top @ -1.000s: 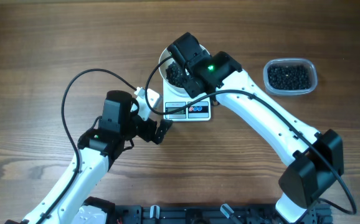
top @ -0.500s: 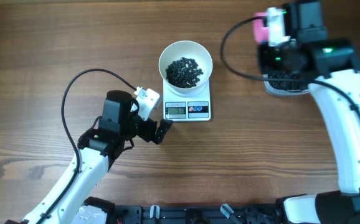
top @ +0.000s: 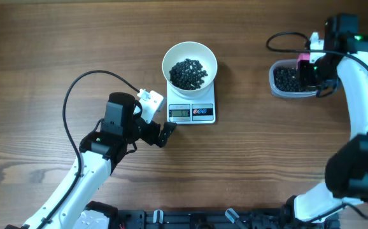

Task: Scoop item into bowl and weigh 150g on scale
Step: 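Dip the pink scoop into the bean tub with the right gripper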

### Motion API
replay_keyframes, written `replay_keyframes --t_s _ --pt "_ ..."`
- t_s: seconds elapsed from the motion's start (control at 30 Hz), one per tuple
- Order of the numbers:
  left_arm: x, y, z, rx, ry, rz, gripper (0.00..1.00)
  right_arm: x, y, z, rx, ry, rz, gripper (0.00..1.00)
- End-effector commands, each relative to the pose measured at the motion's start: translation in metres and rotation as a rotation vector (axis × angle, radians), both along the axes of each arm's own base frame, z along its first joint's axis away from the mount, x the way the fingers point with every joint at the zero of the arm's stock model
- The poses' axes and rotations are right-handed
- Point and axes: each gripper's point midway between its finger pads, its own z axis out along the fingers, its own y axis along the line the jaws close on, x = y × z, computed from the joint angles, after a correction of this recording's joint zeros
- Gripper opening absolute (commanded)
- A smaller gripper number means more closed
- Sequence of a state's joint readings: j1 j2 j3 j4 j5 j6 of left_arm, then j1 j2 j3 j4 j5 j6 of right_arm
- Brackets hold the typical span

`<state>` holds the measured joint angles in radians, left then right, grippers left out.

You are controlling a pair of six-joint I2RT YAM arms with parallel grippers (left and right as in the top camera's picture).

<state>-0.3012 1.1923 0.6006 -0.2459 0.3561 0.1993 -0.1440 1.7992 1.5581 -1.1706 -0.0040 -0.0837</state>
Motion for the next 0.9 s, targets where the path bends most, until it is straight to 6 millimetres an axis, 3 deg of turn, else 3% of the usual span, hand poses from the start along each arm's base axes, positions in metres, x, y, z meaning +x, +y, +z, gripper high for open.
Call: replay_keyframes --t_s 0.0,0.23,0.47,0.73,0.87 --pt "0.0 0.0 -0.001 0.002 0.002 0.004 1.0 -0.001 0.003 -0.027 0.022 0.074 0.022 0.04" --pt "0.0 0.0 -0.001 0.002 0.002 0.004 1.0 0.0 0.012 -0.051 0.078 0.128 0.037 0.04" --pt "0.0 0.0 -0.001 0.002 0.002 0.004 1.0 -0.001 0.047 -0.046 0.27 0.106 0.18 0.04" --pt "0.0 0.0 -0.001 0.002 0.002 0.004 1.0 -0.011 0.057 -0.042 0.344 0.128 0.217 0.04" --pt "0.0 0.0 -0.001 0.002 0.002 0.004 1.0 -0.009 0.051 -0.036 0.428 0.096 0.167 0.04"
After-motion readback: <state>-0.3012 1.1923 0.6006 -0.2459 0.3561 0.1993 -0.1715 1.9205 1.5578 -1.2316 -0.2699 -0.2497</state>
